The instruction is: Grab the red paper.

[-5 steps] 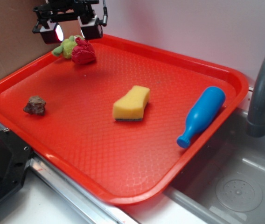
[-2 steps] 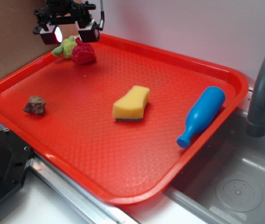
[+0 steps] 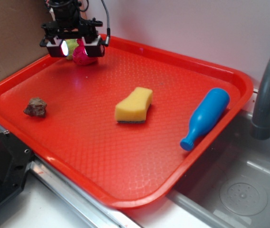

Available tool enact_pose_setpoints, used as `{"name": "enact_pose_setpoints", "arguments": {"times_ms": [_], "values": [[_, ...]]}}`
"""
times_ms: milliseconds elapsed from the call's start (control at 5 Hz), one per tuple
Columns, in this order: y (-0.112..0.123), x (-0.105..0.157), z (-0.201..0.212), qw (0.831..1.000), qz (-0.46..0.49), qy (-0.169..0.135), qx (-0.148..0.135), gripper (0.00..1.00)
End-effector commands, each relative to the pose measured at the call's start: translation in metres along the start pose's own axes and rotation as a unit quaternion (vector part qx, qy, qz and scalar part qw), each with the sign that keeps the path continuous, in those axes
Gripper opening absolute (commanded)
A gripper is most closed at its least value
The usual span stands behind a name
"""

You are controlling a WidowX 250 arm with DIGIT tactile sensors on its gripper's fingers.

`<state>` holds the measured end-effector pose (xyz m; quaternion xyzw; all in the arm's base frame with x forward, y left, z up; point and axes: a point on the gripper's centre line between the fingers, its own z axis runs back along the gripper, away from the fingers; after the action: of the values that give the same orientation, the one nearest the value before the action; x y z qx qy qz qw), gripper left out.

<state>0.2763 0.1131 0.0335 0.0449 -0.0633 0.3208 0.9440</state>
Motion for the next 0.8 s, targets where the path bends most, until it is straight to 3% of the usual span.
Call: {"name": "enact_pose_setpoints", "arguments": {"times_ms": [0, 200, 400, 600], "values": [[-0.014, 0.028, 0.009, 1.0, -0.011, -0.019, -0.01, 1.0], [-0.017, 0.029, 0.004, 1.0, -0.017, -0.015, -0.001, 1.0], [-0.017, 0.027, -0.002, 1.0, -0.017, -0.016, 0.003, 0.0], [-0.017, 0.026, -0.002, 1.0, -0.017, -0.016, 0.002, 0.0]]}}
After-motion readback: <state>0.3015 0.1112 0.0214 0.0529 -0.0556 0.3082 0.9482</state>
